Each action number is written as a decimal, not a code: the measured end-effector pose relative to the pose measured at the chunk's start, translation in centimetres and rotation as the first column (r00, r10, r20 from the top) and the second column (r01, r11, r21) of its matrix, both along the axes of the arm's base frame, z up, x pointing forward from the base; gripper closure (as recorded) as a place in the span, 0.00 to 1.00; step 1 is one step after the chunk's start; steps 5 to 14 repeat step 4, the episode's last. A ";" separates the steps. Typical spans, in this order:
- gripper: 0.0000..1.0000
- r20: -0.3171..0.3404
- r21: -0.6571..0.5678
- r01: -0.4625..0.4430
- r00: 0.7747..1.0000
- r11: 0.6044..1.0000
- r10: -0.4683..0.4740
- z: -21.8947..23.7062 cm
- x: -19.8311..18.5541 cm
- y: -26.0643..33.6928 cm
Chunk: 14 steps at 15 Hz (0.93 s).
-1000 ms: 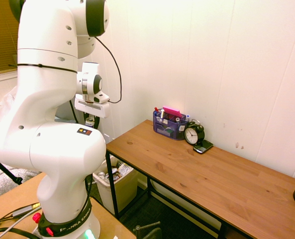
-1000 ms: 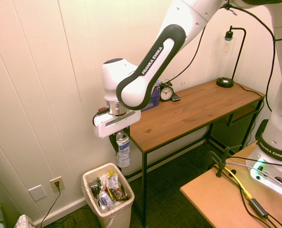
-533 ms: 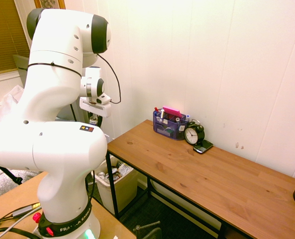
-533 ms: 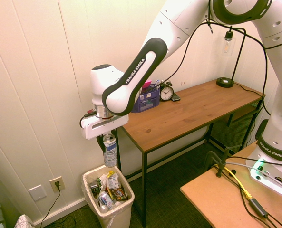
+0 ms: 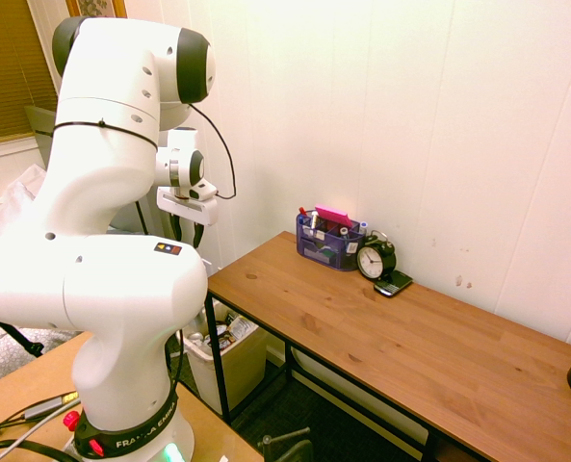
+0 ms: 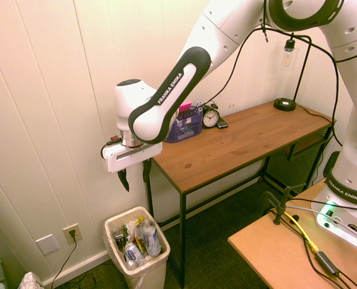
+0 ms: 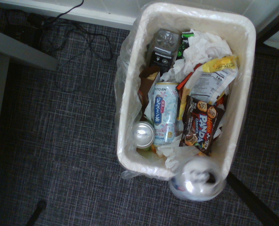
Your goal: Throw the can in the trash bin
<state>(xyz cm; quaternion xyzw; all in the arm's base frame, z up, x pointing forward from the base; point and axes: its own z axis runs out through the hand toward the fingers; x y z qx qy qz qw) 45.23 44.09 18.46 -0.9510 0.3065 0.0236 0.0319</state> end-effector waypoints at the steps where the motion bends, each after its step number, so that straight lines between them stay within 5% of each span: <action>1: 0.00 0.005 0.006 0.001 1.000 1.000 -0.001 0.4 0.4 -0.3; 4: 0.00 0.035 0.050 0.022 0.999 0.998 -0.024 3.7 2.6 -4.2; 14: 0.00 0.035 0.050 0.022 0.999 0.998 -0.024 3.7 2.6 -4.2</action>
